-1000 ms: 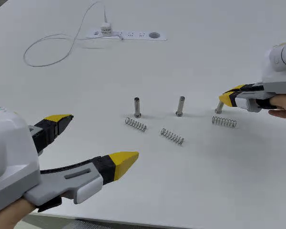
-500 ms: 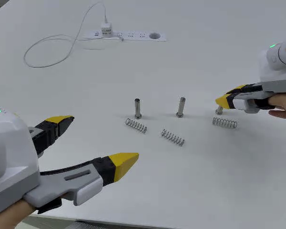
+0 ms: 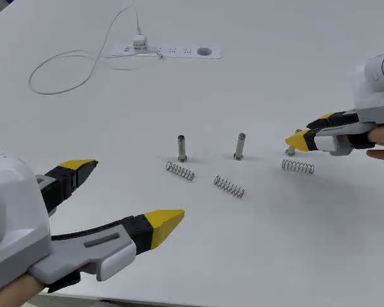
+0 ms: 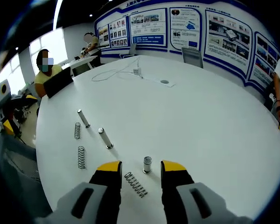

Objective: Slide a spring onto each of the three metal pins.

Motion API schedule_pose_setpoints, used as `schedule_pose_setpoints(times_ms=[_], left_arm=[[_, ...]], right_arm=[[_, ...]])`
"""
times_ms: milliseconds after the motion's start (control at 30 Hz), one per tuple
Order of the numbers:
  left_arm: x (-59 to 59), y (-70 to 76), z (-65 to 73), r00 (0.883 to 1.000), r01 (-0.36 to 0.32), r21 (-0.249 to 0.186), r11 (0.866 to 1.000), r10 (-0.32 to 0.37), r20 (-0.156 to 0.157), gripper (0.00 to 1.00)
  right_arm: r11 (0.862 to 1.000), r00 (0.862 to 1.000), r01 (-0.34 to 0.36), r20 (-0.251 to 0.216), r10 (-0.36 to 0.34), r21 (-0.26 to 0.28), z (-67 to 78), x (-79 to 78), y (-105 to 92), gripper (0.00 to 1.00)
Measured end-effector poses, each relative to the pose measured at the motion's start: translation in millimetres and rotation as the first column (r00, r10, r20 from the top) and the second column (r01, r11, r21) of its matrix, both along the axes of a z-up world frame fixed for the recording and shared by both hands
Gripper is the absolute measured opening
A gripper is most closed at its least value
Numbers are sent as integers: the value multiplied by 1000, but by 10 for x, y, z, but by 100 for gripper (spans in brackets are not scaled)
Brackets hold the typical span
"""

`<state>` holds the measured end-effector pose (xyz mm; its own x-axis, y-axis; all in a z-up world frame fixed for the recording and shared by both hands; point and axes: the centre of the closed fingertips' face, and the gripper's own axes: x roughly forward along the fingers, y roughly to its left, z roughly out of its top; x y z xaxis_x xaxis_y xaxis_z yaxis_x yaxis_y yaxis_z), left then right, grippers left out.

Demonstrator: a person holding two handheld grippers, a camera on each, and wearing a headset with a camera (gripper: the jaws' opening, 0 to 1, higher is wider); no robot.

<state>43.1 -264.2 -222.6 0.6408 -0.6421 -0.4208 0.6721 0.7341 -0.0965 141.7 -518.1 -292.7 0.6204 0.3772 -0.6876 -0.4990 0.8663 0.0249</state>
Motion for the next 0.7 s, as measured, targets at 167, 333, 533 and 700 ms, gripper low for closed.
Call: schedule_pose_setpoints(times_ms=[167,333,533,700], left_arm=[[-2,9,-2,1000,-2,1,1000,2,0,84],[-2,13,-5,1000,-4,1,1000,4,-1,84],[-5,15,-14,1000,-6,2,1000,6,-1,84],[-7,27,-20,1000,-11,1,1000,11,-4,84]], right_arm=[[999,998,-33,-47,32,-21,-40,-105,-7,35],[996,995,-74,-70,70,-55,-79,-193,-8,34],[987,988,-136,-85,129,-91,-124,-268,35,32],[966,973,-222,-90,211,-135,-167,-337,131,31]])
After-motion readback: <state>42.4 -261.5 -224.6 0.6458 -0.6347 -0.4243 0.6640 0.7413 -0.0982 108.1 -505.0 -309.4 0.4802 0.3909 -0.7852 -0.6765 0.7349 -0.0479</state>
